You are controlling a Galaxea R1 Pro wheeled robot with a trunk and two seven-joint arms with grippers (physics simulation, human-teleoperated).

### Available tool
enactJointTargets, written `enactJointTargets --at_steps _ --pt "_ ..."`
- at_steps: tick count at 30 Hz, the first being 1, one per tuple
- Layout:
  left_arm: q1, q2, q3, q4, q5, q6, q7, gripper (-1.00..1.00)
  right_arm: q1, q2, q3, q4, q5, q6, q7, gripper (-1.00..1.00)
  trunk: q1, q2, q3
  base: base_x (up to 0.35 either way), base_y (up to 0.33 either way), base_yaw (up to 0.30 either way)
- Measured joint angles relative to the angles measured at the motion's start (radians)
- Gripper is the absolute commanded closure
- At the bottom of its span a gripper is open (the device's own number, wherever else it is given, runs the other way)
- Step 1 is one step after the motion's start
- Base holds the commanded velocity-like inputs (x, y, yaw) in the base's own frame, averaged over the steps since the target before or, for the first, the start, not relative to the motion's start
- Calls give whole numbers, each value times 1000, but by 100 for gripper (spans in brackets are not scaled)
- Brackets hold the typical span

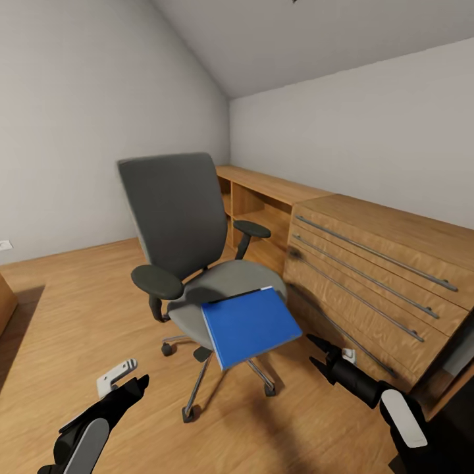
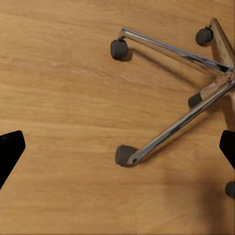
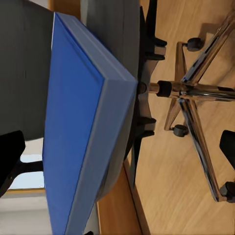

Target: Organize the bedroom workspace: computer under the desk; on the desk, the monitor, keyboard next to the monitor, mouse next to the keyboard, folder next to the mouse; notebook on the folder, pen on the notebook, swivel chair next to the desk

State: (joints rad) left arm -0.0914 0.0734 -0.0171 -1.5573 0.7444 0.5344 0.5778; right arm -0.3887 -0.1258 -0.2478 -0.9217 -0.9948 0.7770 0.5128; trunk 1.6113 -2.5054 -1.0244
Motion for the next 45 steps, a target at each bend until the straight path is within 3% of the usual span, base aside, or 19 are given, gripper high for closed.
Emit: enactJointTargets --at_steps 45 --pt "0 1 0 0 -2 -2 3 -100 0 4 1 8 1 0 1 -100 0 0 0 69 37 0"
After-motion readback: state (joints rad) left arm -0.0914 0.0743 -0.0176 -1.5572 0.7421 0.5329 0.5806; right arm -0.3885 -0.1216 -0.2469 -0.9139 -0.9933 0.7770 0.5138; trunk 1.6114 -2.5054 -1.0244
